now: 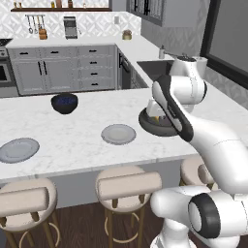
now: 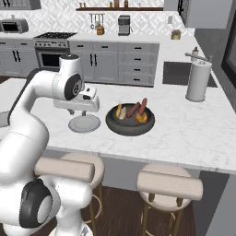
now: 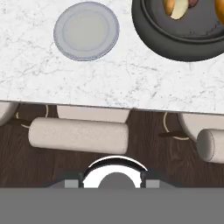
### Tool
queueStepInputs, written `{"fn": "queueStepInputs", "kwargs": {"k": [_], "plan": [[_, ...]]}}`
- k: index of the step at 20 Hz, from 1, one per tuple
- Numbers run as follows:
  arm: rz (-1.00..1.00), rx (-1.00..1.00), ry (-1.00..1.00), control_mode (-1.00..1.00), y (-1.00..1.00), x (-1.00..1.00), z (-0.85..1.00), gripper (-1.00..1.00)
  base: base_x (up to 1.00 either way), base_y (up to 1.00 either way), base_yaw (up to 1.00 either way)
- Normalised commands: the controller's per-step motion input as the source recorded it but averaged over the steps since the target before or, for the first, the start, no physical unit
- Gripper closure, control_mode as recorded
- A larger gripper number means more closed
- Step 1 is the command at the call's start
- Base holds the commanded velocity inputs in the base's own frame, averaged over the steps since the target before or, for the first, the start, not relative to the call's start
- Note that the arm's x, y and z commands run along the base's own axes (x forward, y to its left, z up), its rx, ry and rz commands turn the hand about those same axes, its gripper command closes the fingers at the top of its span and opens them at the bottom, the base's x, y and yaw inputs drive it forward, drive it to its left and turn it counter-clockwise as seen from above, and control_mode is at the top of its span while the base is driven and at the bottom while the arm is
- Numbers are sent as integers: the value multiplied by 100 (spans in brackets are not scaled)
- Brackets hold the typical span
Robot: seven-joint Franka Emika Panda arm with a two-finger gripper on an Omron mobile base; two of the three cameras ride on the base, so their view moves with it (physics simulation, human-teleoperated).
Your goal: Place one bun and one sausage from the bowl on each plate.
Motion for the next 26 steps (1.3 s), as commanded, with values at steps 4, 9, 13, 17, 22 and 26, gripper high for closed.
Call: {"fn": "queueStepInputs", "kwargs": {"k": [4, 9, 13, 17, 22, 26], "plan": [[-1, 0, 5, -100, -11, 46, 0, -100, 0, 0, 0], [-17, -13, 32, -100, -54, 78, 0, -100, 0, 0, 0], [1, 4, 4, -100, -44, 70, 0, -100, 0, 0, 0], [8, 6, 1, -100, -39, 83, 1, -100, 0, 0, 0], [2, 0, -6, -100, -5, 82, -27, -100, 0, 0, 0], [0, 0, -4, -100, -1, 68, -46, -100, 0, 0, 0]]}}
